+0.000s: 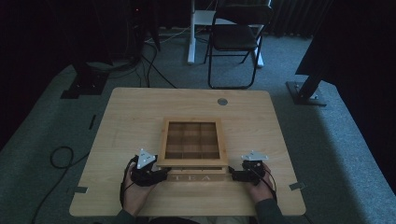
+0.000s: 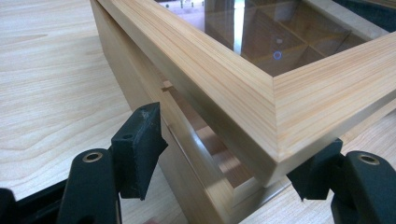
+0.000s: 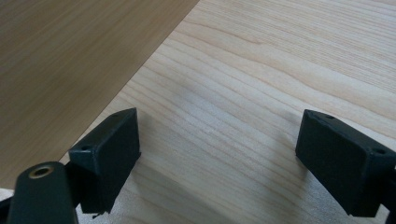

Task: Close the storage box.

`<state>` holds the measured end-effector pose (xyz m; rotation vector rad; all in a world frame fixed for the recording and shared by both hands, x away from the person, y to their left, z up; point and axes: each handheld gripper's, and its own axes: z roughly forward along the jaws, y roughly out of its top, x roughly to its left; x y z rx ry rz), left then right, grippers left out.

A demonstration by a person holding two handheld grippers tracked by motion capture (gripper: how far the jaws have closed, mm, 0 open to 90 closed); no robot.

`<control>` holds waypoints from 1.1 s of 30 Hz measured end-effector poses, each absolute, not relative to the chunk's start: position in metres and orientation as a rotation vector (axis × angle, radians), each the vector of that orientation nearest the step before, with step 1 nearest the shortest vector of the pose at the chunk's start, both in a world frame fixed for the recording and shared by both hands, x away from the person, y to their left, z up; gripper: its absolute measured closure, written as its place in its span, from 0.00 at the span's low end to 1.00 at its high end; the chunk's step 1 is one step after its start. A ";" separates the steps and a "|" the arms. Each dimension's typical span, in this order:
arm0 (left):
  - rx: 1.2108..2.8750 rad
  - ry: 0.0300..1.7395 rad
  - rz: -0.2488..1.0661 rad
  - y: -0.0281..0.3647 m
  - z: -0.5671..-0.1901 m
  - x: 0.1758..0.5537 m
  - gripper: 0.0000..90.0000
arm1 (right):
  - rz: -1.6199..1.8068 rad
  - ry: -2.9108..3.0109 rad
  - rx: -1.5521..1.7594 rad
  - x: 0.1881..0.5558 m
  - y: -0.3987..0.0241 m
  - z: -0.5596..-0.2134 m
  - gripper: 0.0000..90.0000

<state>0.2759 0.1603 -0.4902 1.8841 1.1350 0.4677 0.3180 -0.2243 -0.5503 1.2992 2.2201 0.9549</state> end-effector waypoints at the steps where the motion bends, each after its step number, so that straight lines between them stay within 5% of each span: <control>1: 1.886 1.136 0.467 0.160 -0.491 0.275 0.39 | 0.955 2.220 1.299 0.318 -0.224 -0.550 0.15; 33: 1.867 1.087 0.435 0.162 -0.496 0.262 0.36 | 0.954 2.221 1.300 0.318 -0.224 -0.550 0.15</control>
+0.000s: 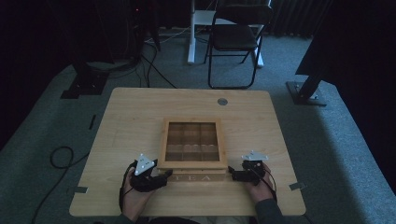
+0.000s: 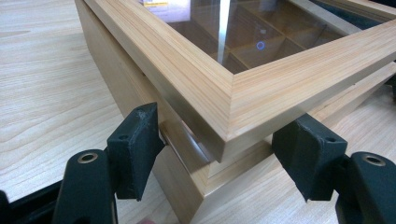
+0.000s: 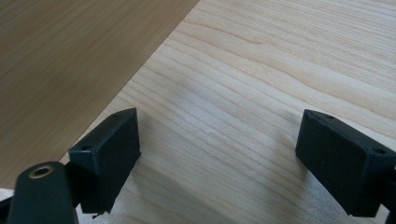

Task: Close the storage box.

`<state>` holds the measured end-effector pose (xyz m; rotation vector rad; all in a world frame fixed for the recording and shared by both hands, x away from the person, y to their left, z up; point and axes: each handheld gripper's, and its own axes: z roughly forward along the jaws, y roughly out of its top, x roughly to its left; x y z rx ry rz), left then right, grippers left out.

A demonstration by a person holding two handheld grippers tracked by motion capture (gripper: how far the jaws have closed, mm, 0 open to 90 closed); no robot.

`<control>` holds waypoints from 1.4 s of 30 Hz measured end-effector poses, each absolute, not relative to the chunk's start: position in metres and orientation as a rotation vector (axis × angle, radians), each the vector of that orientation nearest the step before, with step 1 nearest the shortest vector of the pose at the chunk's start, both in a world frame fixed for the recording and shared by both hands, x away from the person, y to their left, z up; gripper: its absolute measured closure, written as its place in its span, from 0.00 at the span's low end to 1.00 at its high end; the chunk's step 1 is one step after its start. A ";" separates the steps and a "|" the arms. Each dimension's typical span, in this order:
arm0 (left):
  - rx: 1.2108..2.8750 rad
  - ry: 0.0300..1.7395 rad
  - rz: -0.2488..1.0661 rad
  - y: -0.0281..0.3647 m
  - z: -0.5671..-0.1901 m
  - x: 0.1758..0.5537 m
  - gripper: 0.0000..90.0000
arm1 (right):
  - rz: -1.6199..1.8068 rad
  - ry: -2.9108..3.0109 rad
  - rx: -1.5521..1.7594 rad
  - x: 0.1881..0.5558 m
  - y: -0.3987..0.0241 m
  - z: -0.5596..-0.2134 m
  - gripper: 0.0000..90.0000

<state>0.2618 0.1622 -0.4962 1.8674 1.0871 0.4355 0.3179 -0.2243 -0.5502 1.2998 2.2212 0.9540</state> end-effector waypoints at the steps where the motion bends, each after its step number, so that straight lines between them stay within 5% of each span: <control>1: 1.869 1.086 0.434 0.162 -0.496 0.261 0.36 | 0.954 2.221 1.300 0.318 -0.224 -0.550 0.15; 35: 1.905 1.111 0.388 0.165 -0.508 0.253 0.32 | 0.955 2.220 1.301 0.318 -0.224 -0.550 0.15; 42: 1.781 1.133 0.347 0.182 -0.501 0.251 0.33 | 0.955 2.220 1.300 0.318 -0.224 -0.550 0.15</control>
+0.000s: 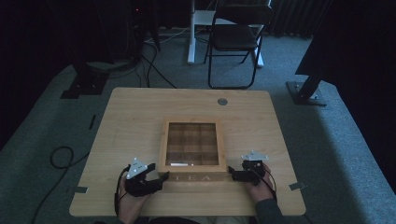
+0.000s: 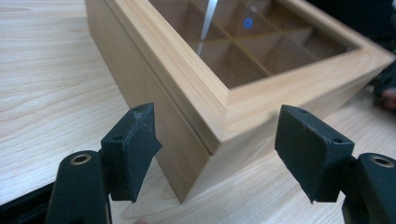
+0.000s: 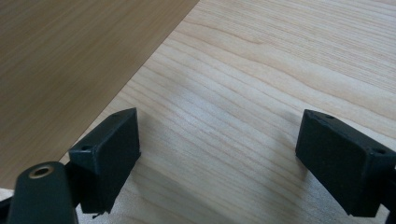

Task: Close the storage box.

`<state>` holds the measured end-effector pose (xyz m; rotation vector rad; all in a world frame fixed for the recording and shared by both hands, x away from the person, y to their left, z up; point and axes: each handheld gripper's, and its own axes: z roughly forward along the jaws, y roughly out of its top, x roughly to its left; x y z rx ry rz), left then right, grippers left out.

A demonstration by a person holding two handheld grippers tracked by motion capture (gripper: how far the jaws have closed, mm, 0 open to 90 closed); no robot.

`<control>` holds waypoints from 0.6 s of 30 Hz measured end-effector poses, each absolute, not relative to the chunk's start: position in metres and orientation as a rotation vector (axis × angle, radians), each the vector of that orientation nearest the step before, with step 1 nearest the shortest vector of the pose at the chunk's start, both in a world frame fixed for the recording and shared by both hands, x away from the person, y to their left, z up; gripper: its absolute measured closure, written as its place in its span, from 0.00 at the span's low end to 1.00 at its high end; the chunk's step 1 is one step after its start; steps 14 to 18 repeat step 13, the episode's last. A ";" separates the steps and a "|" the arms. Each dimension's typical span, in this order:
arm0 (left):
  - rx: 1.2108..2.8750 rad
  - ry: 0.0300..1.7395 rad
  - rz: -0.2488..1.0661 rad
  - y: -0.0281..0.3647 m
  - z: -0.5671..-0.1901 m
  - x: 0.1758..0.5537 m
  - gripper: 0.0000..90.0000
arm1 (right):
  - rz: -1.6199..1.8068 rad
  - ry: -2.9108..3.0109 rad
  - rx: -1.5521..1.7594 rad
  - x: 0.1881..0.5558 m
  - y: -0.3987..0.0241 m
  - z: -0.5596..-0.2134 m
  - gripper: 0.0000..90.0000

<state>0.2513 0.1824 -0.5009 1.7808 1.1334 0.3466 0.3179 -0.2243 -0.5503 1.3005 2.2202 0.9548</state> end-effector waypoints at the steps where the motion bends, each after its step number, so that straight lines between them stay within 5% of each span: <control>1: 1.762 1.139 0.337 0.185 -0.500 0.252 0.33 | 0.955 2.220 1.300 0.318 -0.224 -0.550 0.15; 18: 1.674 1.177 0.384 0.203 -0.494 0.254 0.33 | 0.955 2.221 1.300 0.318 -0.224 -0.550 0.15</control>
